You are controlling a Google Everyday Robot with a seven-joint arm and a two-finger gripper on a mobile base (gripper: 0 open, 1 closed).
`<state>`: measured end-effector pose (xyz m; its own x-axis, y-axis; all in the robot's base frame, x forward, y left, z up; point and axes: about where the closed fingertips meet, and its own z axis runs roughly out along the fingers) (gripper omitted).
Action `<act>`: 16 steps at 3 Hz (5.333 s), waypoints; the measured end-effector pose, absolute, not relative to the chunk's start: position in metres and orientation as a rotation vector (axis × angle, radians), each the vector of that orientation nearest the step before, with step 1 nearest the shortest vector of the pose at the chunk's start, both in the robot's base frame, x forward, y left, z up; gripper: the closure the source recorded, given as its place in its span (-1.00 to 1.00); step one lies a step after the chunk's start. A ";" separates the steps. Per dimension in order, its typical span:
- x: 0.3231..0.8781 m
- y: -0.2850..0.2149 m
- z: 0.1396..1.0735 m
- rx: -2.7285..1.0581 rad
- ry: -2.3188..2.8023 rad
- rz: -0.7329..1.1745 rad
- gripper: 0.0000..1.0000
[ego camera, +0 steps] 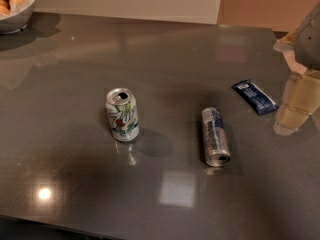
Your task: Place redbull can upright
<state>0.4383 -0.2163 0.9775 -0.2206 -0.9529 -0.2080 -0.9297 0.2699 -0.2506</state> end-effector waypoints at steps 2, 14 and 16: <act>0.435 -0.205 0.973 -1.831 2.133 -0.087 -1.00; 0.420 -0.131 0.832 -3.150 0.380 -0.095 0.28; 0.418 -0.118 0.872 -2.965 0.719 0.000 1.00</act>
Offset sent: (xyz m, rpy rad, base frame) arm -0.0264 0.0635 -0.0338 -0.0163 -0.0092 0.6217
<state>0.4175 -0.1182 0.8724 0.8892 -0.4570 -0.0216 -0.4570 -0.8851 -0.0883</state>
